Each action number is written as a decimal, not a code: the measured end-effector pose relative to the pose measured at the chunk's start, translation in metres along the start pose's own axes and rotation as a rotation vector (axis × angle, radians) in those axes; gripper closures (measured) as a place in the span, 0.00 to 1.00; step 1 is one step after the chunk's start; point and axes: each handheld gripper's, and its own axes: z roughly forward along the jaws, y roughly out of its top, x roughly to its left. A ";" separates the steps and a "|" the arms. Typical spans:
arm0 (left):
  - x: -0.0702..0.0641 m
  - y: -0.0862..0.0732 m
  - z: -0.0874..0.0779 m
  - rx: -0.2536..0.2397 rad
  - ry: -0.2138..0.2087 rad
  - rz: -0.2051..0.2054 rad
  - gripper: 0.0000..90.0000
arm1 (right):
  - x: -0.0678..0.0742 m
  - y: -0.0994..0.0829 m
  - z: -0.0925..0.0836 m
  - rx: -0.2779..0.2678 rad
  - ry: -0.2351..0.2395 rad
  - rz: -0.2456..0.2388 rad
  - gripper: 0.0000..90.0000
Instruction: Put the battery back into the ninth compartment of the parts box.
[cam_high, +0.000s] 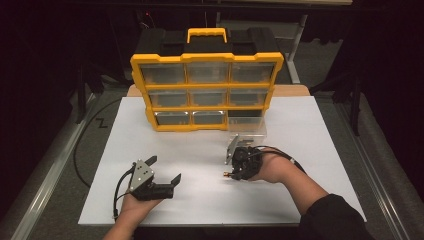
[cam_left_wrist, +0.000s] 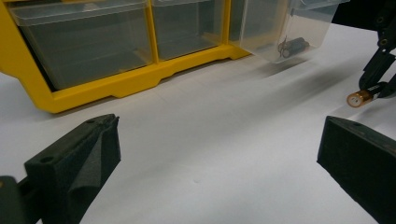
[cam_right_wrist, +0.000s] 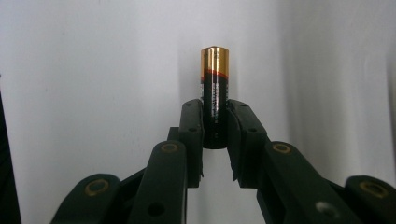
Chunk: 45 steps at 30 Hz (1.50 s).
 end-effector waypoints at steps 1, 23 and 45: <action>0.000 0.000 0.000 0.001 0.001 0.001 0.00 | 0.000 -0.002 -0.001 0.004 0.000 0.013 0.88; 0.000 0.000 -0.001 -0.009 0.014 -0.005 0.00 | -0.003 -0.046 -0.017 -0.003 -0.022 0.064 0.88; -0.001 0.001 -0.001 -0.005 0.012 0.006 0.00 | -0.010 -0.057 -0.036 0.000 -0.038 0.086 0.88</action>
